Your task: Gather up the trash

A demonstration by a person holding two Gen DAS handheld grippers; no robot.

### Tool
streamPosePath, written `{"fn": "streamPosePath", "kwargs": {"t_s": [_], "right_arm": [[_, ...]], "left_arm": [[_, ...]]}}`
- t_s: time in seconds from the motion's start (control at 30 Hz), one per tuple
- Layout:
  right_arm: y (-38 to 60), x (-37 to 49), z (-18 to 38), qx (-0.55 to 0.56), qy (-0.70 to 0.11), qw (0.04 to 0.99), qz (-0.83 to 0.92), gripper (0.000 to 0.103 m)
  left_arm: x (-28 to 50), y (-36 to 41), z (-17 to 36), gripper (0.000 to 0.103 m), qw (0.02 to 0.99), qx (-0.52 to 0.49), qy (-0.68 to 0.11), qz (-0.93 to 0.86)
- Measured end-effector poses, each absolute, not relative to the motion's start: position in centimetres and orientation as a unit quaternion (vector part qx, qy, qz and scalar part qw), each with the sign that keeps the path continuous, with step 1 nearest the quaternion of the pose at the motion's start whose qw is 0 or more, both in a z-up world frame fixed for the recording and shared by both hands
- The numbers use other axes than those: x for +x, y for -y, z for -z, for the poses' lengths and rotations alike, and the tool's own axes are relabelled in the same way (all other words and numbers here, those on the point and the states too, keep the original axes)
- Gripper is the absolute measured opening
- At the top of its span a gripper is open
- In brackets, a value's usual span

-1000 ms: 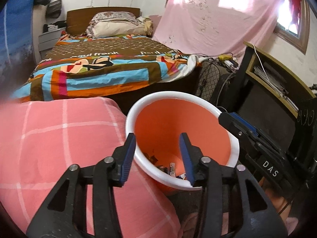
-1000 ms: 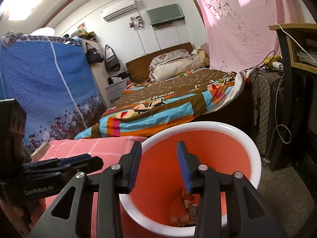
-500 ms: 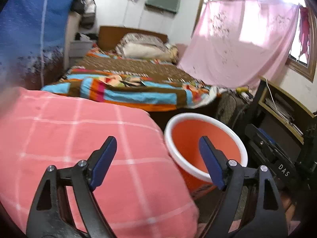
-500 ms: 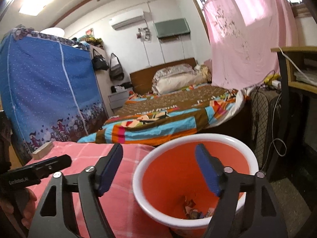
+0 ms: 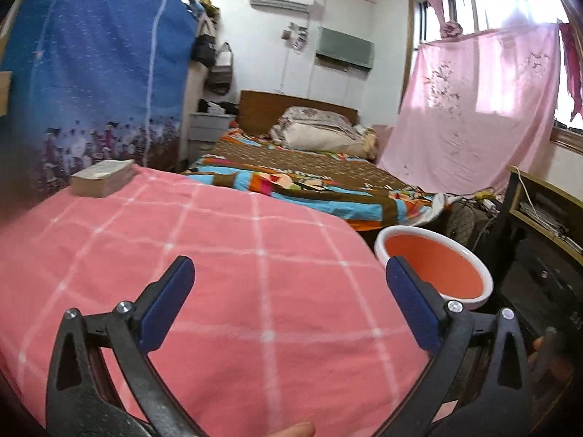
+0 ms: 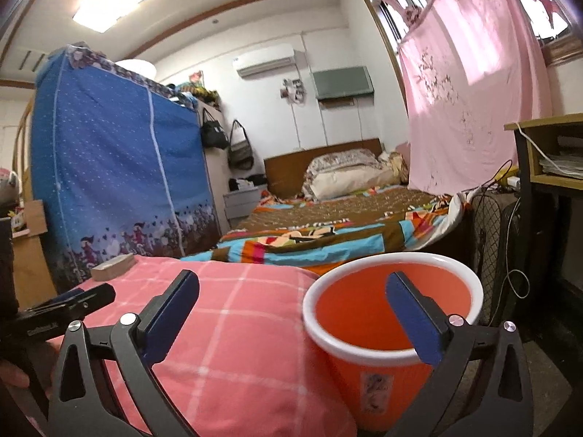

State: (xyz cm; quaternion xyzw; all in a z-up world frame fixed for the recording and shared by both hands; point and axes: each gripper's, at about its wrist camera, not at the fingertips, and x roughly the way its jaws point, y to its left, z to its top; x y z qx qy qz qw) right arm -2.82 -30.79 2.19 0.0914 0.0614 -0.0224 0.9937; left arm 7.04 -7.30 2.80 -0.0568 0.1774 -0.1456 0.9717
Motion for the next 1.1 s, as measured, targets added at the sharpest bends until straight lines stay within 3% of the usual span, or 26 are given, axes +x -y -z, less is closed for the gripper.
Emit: {"fn": "streamPosePath", "kwargs": {"t_s": [0.37,1.1], "right_arm": [[28.0,-6.7,0.1,0.068,-0.034,0.996,0.042,0.103],[28.4,-6.3,0.7,0.065,-0.044,0.995,0.054,0.103]], "left_arm": [[4.0,5.0,-0.9,0.103,0.98,-0.046,-0.155,0.119],[3.0,5.1,-0.7,0.103,0.984,-0.025,-0.137,0.115]]}}
